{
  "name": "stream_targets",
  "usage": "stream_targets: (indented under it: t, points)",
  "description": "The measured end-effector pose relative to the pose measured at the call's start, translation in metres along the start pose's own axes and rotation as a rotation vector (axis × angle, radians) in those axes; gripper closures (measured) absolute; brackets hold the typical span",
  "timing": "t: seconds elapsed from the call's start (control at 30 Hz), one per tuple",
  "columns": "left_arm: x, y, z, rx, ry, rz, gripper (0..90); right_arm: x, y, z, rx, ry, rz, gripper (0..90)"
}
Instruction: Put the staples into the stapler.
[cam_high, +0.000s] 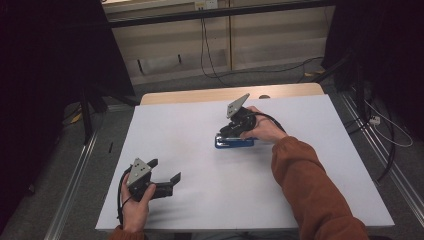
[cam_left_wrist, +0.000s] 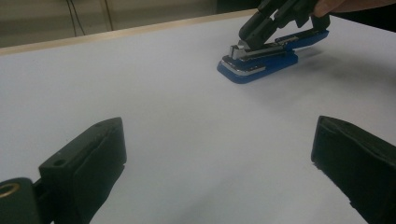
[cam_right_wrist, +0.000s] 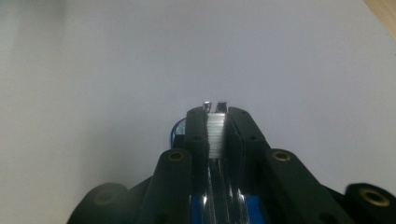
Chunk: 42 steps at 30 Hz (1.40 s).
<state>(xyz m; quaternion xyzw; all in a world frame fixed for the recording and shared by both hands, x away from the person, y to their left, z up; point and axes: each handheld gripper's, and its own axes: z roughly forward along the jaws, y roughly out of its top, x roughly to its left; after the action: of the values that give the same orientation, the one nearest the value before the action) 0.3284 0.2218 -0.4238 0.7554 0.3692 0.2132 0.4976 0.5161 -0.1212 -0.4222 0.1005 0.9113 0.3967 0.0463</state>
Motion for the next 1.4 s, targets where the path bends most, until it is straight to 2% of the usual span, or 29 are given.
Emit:
stream_targets:
  t: [0.17, 0.3, 0.6, 0.83, 1.4]
  points:
    - [0.0, 0.0, 0.0, -0.002, 0.0, 0.005, 3.4, -0.001, 0.0, -0.004, -0.002, -0.012, 0.003, 79.2]
    - [0.0, 0.0, 0.0, -0.001, -0.001, 0.006, 3.4, -0.001, -0.001, -0.001, 0.022, -0.006, -0.003, 79.2]
    - [0.0, 0.0, 0.0, -0.002, -0.001, 0.005, 3.4, -0.001, -0.002, 0.002, 0.026, -0.004, -0.01, 79.2]
    - [0.0, 0.0, 0.0, 0.001, -0.003, 0.004, 3.4, 0.0, 0.005, 0.006, 0.045, -0.008, -0.028, 79.2]
    - [0.0, 0.0, 0.001, 0.001, -0.003, 0.002, 3.4, -0.001, 0.006, 0.008, 0.036, -0.007, -0.018, 77.9]
